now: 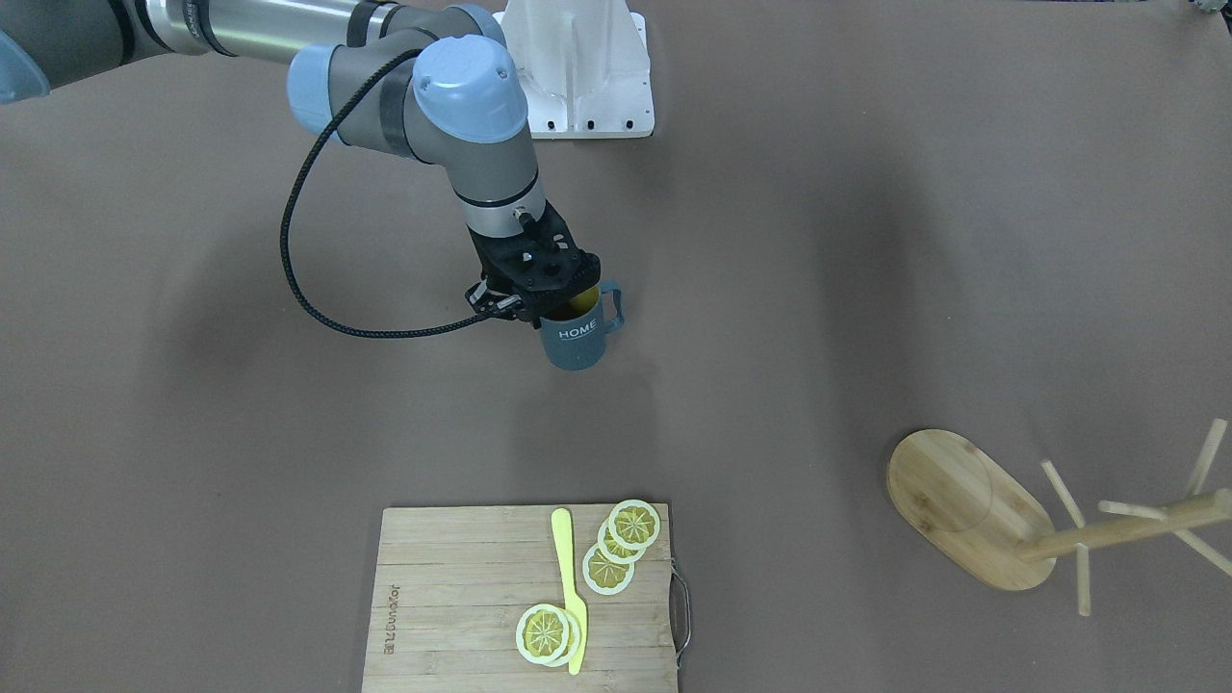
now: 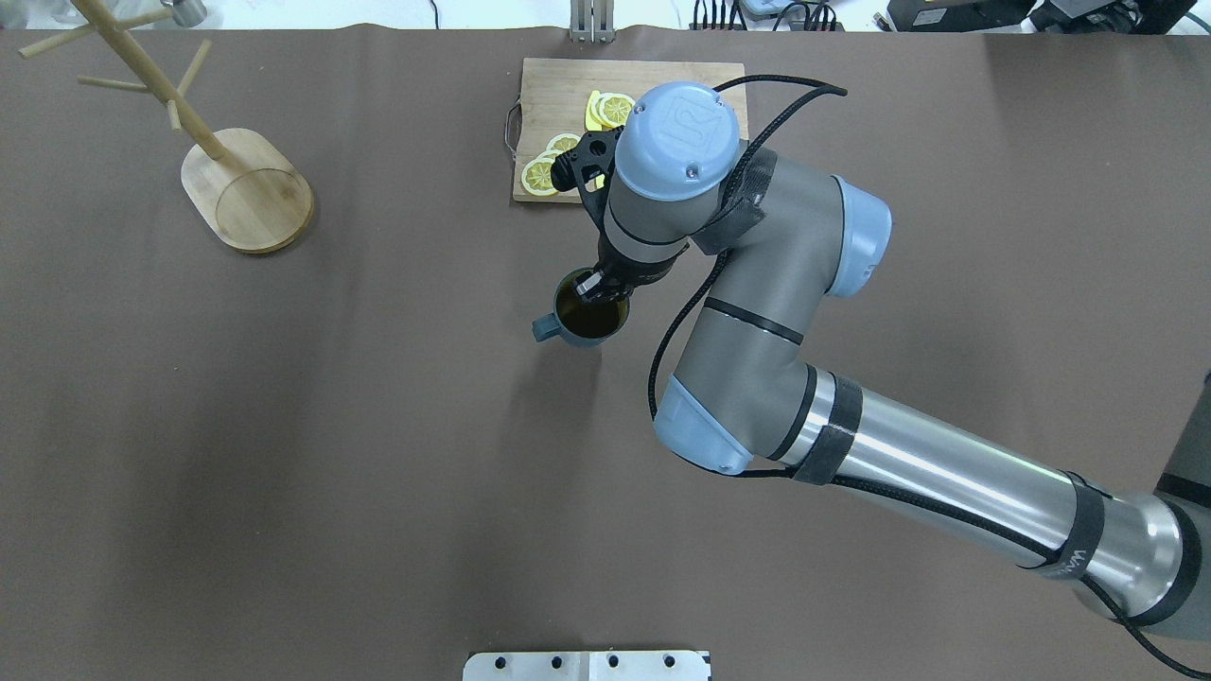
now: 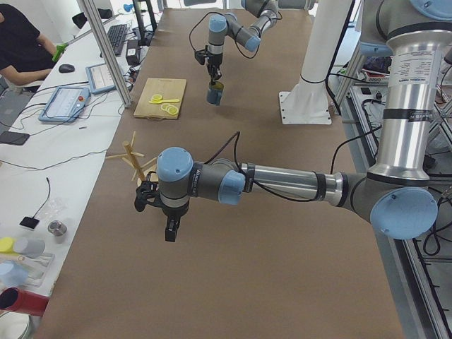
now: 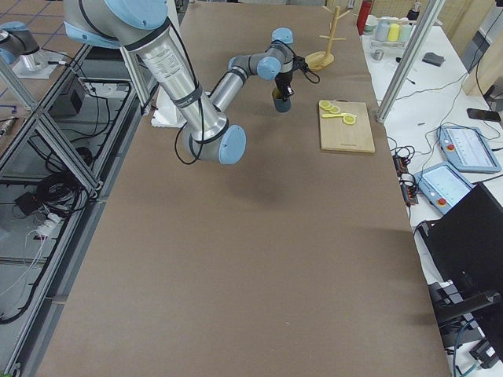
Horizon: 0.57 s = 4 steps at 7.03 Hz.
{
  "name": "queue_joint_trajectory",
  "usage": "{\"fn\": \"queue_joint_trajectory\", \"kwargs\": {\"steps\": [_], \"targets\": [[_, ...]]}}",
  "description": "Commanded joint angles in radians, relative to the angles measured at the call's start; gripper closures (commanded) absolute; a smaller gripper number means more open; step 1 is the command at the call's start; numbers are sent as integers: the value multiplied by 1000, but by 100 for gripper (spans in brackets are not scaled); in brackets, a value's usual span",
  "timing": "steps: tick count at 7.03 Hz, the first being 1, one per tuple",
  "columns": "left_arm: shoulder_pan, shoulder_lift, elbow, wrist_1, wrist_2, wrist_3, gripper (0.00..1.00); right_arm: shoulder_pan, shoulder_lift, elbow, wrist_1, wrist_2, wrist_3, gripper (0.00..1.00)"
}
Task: Hang cup on storage rack
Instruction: 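Lower the mug onto the table and open the right gripper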
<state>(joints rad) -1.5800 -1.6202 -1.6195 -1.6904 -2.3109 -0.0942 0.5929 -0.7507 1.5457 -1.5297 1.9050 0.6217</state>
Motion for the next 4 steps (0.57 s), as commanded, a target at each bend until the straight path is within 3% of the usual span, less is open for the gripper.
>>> {"fn": "queue_joint_trajectory", "kwargs": {"steps": [1, 2, 3, 4], "targets": [[0, -18, 22, 0, 1, 1, 2, -11, 10, -91, 126, -3, -14, 100], [0, -20, 24, 0, -1, 1, 2, -12, 11, -96, 129, -1, -16, 100], [0, -21, 24, 0, -1, 1, 2, -10, 19, -96, 131, -1, -1, 29], [0, -20, 24, 0, -1, 1, 2, -5, 33, -87, 128, 12, 54, 0]]}}
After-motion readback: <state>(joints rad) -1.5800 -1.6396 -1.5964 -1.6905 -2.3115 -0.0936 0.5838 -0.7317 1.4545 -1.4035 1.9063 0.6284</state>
